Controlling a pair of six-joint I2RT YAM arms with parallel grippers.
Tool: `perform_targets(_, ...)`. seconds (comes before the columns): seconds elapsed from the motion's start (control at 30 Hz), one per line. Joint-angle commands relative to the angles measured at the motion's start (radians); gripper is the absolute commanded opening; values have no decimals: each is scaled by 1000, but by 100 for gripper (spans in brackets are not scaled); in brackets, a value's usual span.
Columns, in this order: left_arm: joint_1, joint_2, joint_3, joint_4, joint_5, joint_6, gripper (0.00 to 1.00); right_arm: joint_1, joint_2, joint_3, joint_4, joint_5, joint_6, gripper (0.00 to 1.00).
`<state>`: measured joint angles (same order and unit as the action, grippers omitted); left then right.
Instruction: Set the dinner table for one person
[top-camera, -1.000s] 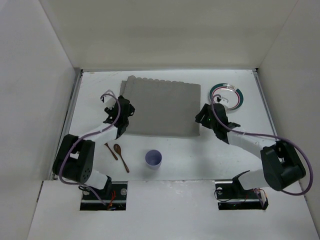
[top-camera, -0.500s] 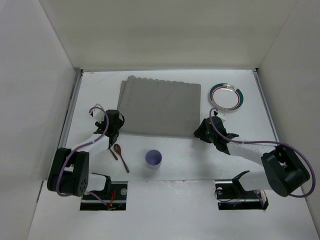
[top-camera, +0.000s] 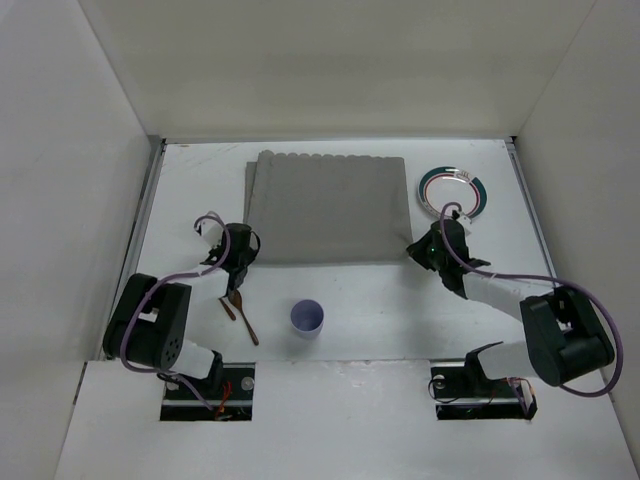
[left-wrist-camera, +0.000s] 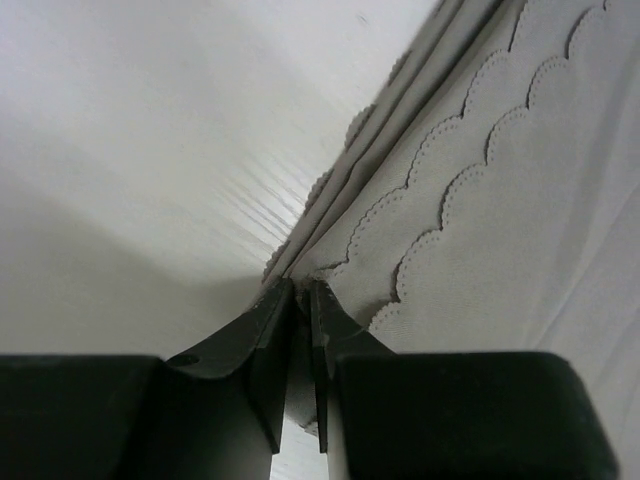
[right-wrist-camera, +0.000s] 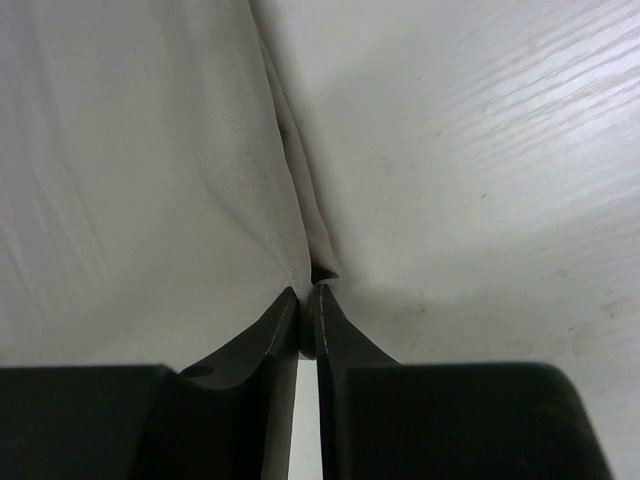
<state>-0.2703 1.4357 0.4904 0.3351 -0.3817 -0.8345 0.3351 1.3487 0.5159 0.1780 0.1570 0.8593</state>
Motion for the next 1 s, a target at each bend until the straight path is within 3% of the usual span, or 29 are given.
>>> perform_targets(0.0,-40,15,11,35,26,-21,10,-32,-16,13,46,22,-8,15)
perform_targets(0.33,-94,-165,-101,-53,3,-23,6,-67,-143,-108,-1,29,-3,14)
perform_targets(0.53,-102,-193,-113,-87,-6,-20,8,-72,-183,-116,-45,26,-9,16)
perform_targets(0.6,-102,-186,-107,-84,-6,-23,12,-71,-183,-111,-45,24,-12,23)
perform_targets(0.77,-105,-277,-84,-103,-29,12,29,-67,-229,-83,-83,16,-32,54)
perform_targets(0.97,-167,-425,-7,-137,-176,152,50,-14,-425,1,-235,88,-57,66)
